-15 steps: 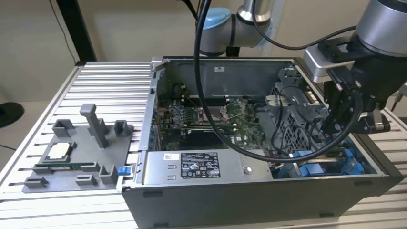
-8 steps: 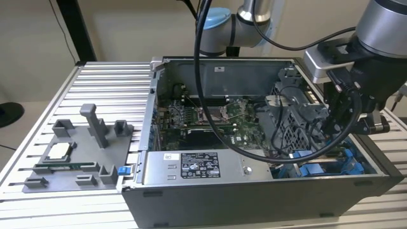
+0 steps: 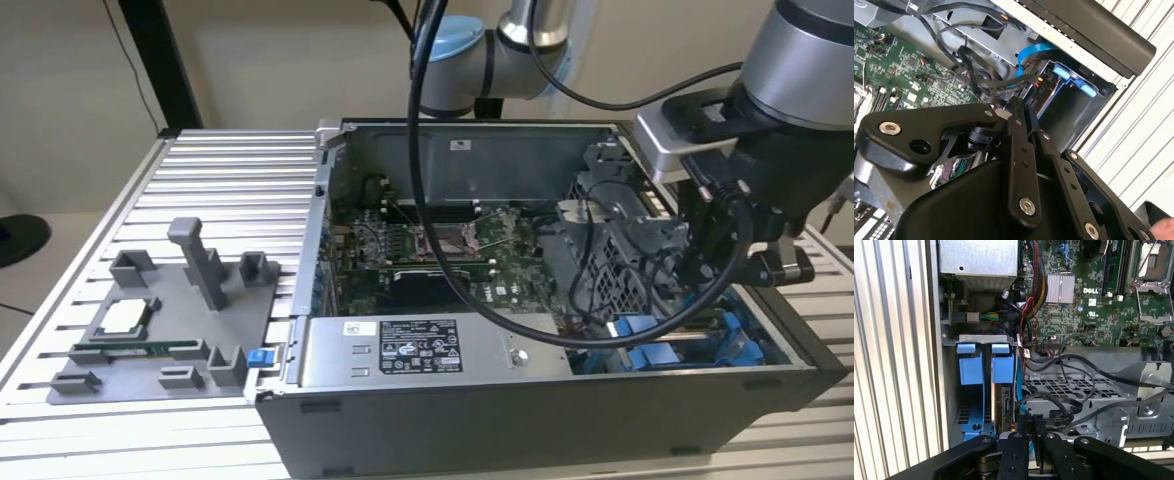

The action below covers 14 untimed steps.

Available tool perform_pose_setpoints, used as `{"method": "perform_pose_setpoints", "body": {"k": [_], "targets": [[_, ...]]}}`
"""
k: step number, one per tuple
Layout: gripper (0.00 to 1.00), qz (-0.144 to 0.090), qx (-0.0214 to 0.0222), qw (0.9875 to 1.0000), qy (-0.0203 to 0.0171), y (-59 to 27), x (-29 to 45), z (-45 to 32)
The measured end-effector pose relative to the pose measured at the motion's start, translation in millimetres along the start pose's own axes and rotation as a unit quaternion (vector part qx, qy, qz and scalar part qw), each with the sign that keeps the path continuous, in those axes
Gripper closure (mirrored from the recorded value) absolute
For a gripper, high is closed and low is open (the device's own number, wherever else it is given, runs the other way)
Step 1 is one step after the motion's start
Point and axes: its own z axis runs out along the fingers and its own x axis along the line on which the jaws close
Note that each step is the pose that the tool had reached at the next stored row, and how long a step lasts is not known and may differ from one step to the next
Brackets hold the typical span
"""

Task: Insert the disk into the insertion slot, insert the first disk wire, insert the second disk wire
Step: 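Insert the second disk wire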

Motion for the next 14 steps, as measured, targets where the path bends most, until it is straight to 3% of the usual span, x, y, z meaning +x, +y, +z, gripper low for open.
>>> {"method": "perform_pose_setpoints", "body": {"k": [5, 14], "targets": [[1.0, -0.001, 0.0075, 1.0, -0.0001, 2.6, 0.8, 5.6], [1.0, -0.001, 0.0078, 1.0, 0.0001, 13.3, 3.9, 7.5]]}}
